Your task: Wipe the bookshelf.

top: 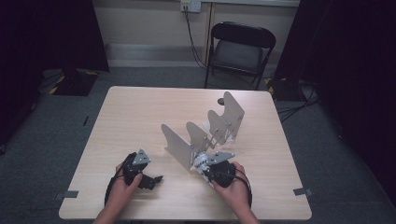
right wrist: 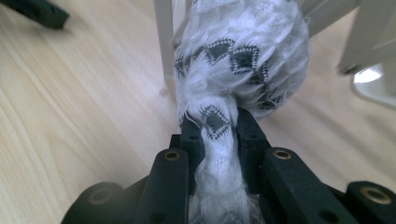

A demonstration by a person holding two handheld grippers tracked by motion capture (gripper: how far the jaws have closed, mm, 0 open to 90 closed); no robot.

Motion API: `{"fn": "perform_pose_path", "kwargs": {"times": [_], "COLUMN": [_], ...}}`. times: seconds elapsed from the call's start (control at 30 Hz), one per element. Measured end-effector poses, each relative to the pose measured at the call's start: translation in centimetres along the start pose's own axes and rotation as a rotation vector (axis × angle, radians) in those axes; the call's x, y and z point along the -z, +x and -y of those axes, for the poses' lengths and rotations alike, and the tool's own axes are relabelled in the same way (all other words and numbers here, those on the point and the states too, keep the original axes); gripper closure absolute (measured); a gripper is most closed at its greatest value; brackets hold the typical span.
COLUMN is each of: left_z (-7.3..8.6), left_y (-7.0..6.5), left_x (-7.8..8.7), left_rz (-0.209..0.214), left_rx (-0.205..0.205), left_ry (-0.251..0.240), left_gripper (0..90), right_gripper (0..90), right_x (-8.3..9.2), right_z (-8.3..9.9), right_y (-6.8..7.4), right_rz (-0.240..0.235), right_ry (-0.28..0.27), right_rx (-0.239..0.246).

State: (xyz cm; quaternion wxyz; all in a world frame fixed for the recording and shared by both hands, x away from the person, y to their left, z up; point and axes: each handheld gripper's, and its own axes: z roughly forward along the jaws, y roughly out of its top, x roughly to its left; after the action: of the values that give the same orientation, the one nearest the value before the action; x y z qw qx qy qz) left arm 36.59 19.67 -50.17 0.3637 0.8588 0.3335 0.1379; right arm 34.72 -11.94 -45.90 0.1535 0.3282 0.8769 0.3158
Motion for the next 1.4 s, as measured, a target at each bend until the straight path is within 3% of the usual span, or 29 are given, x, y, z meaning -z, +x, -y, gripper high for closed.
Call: {"fn": "perform_pose_path", "kwargs": {"times": [0.13,0.43,0.63,0.8,0.93,1.1,1.4], "left_z": [0.0,0.0,0.0,0.0,0.0,0.0,0.0], "left_y": [0.0,0.0,0.0,0.0,0.0,0.0,0.0], "left_x": [0.0,0.0,0.0,0.0,0.0,0.0,0.0], "left_rz": [0.000,0.000,0.000,0.000,0.000,0.000,0.000], "left_rx": [0.000,0.000,0.000,0.000,0.000,0.000,0.000], "left_ry": [0.000,0.000,0.000,0.000,0.000,0.000,0.000], "left_gripper": [0.0,0.0,0.0,0.0,0.0,0.0,0.0], "right_gripper": [77.2,77.2,77.2,77.2,77.2,77.2,77.2], "right_x": [-0.9,-0.3,2.9,6.1,6.9,6.0,3.0], "right_z": [0.8,1.2,0.1,-2.0,-3.5,-4.3,-2.9], "right_y": [0.0,-0.1,-1.1,-1.4,-0.8,0.6,1.0], "right_rz": [-0.007,-0.004,0.024,0.057,0.054,0.033,0.002], "right_ry": [0.037,0.027,-0.038,-0.101,-0.130,-0.125,-0.067], "right_rx": [0.002,-0.019,-0.042,-0.019,0.011,0.054,0.032]}}
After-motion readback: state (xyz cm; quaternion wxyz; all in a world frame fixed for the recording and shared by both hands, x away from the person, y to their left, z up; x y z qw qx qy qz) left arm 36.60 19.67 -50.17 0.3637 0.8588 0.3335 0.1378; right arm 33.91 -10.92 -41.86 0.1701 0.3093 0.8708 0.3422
